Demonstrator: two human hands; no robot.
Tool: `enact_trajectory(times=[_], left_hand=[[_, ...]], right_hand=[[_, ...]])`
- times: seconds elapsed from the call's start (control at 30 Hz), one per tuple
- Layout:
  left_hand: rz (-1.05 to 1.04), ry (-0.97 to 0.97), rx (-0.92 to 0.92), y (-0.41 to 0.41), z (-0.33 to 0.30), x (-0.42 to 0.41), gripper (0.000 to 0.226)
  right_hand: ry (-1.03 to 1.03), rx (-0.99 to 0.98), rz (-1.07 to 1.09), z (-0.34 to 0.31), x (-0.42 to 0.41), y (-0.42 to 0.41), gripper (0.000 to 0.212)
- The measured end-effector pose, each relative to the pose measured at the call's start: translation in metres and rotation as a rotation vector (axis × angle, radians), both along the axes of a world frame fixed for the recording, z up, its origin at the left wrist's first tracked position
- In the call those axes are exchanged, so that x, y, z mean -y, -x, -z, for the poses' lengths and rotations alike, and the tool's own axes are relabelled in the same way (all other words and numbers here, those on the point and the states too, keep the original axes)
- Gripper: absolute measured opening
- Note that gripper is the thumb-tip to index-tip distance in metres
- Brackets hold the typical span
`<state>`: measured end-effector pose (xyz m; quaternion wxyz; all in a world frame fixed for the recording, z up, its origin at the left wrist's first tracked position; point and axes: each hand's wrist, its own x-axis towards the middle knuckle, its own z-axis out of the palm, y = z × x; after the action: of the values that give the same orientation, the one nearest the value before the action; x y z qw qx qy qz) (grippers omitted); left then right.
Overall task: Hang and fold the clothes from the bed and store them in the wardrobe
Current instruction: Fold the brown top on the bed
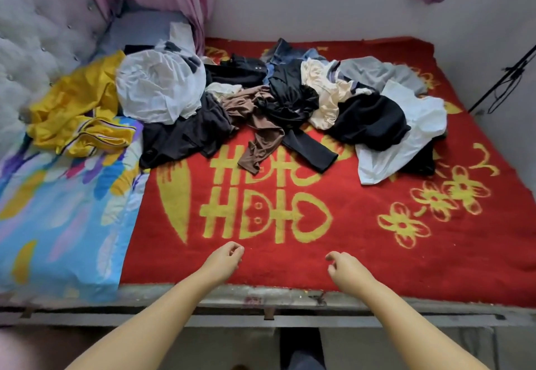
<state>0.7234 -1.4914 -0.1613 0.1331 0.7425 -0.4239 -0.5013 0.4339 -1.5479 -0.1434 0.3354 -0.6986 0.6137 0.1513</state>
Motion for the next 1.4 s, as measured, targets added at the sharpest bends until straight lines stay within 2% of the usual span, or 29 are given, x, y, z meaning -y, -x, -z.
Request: enact_trajectory(times=[0.23,0.43,0.6,0.7,0.8,0.9,1.03,1.07,1.17,1.2,1.33,1.4], left_hand=[[-0.039,-0.083,0.039,0.028,0.045,0.105,0.021],[0.06,-0.068,0.211,0.029,0.101,0.178,0.042],[0.113,-0.003,0.508,-0.01,0.156,0.232,0.056],[0.155,-0.024,0.566,-0.041,0.198,0.248,0.061],[0.326,-0.047,0.629,-0.063,0.24,0.242,0.067],[0.343,0.093,0.703,-0.064,0.261,0.228,0.066],[0.286,0.258,0.808,-0.065,0.269,0.223,0.06],[0.265,0.3,0.822,-0.066,0.27,0.222,0.061],[0.279,0.343,0.852,-0.066,0.275,0.224,0.062],[0.285,0.332,0.853,-0.066,0.275,0.222,0.062],[0.289,0.293,0.857,-0.068,0.278,0.218,0.063],[0.285,0.296,0.86,-0.068,0.279,0.218,0.063]], right_hand=[[-0.052,-0.054,-0.128,0.036,0.119,0.008,0.039],[-0.116,-0.058,-0.249,0.089,0.221,-0.037,0.042],[-0.005,0.051,-0.271,0.135,0.267,-0.101,0.037],[0.063,0.165,-0.219,0.161,0.276,-0.133,0.039],[0.21,0.247,-0.19,0.184,0.296,-0.165,0.045],[0.302,0.292,-0.158,0.202,0.318,-0.193,0.058],[0.377,0.239,-0.324,0.228,0.352,-0.229,0.072],[0.382,0.218,-0.353,0.234,0.362,-0.236,0.068],[0.415,0.202,-0.374,0.245,0.389,-0.251,0.03],[0.402,0.215,-0.359,0.246,0.395,-0.257,0.024],[0.349,0.301,-0.148,0.236,0.405,-0.271,0.027],[0.197,0.363,-0.052,0.23,0.392,-0.264,0.025]])
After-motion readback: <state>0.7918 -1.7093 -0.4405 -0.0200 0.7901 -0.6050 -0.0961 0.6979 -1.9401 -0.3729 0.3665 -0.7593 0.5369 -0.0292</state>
